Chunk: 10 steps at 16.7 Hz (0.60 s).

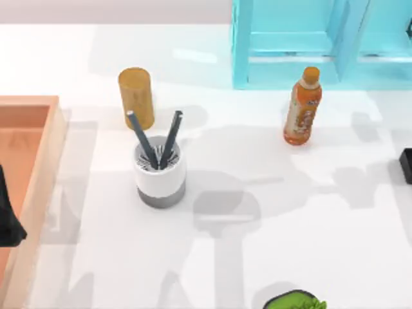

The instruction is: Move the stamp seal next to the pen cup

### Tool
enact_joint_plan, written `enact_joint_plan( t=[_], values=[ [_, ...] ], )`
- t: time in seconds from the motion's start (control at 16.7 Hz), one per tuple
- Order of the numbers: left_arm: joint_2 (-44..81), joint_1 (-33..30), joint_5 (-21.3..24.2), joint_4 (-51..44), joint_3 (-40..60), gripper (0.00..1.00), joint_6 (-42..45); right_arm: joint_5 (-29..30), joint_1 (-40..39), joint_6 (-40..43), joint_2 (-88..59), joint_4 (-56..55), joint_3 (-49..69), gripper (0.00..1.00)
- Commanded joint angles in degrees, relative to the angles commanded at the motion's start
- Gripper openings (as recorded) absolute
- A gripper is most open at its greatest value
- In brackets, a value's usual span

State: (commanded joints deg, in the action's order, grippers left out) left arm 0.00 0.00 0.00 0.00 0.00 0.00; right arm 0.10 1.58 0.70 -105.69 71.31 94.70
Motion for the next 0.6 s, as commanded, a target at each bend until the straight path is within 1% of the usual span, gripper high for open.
enact_joint_plan(
  t=[0.24,0.6],
  values=[
    [0.00,0.00,0.00,0.00,0.00,1.00,0.00,0.01,0.15,0.07,-8.86,6.61,8.58,1.00],
    [0.00,0.00,0.00,0.00,0.00,1.00,0.00,0.01,-0.15,0.07,-9.81,7.33,9.53,1.00]
  ],
)
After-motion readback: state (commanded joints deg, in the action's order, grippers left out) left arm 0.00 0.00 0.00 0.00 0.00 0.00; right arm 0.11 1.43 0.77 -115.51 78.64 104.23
